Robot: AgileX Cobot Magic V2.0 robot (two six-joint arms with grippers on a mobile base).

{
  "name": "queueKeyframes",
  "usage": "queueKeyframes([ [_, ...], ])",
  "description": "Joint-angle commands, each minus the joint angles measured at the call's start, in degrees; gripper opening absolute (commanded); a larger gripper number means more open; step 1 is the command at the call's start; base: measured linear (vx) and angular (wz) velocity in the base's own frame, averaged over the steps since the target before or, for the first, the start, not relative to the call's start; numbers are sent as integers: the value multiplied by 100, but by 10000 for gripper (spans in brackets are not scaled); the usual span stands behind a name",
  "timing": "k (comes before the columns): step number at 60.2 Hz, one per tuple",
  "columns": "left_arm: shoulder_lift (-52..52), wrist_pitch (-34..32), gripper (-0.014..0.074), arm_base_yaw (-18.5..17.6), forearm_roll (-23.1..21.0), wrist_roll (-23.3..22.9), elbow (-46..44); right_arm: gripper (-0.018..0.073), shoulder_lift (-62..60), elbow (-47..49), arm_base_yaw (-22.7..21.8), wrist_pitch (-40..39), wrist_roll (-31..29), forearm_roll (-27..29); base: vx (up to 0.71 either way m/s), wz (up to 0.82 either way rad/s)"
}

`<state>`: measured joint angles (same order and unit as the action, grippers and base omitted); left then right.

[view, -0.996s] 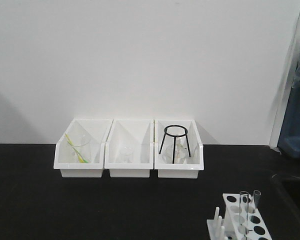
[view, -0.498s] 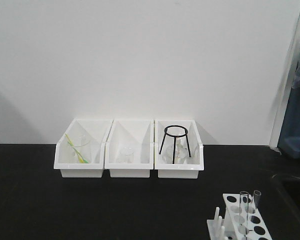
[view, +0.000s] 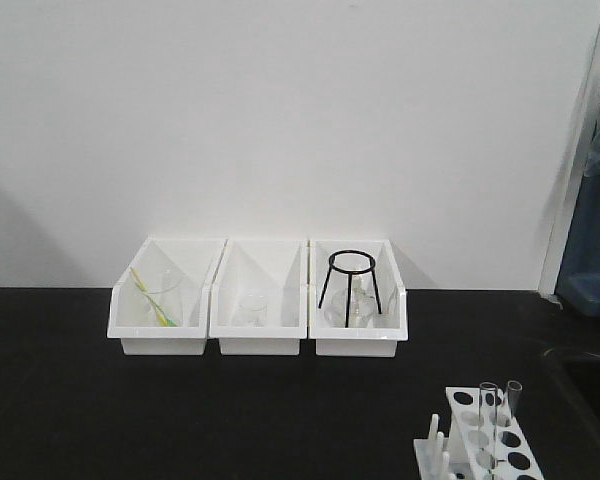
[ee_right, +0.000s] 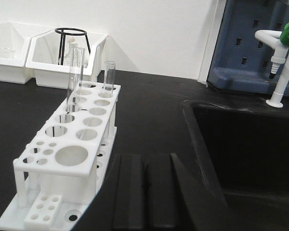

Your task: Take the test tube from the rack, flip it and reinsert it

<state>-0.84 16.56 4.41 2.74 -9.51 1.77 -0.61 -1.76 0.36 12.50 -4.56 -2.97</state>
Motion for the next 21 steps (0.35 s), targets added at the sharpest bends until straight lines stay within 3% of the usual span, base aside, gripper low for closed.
queueKeyframes([
  [1,-72,-496,-6,-39,-21,-1,5,-12,-54,-3,-28,-496,-17,-59,0,0],
  [21,-72,-496,-6,-39,-21,-1,5,-12,-54,-3,-28,-496,-17,-59,0,0],
])
